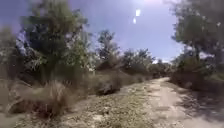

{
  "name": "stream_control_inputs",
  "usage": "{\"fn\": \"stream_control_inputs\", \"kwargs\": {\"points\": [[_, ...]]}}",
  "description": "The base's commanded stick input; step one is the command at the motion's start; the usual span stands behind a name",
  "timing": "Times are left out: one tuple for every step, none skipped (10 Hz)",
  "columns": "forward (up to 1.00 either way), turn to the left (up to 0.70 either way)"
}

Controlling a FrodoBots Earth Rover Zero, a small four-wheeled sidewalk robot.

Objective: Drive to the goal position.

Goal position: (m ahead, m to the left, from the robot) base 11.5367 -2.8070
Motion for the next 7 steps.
{"fn": "stream_control_inputs", "kwargs": {"points": [[0.7, -0.35], [0.7, -0.35], [0.7, -0.35], [0.7, -0.35], [0.7, -0.35], [0.7, -0.35], [0.7, -0.35]]}}
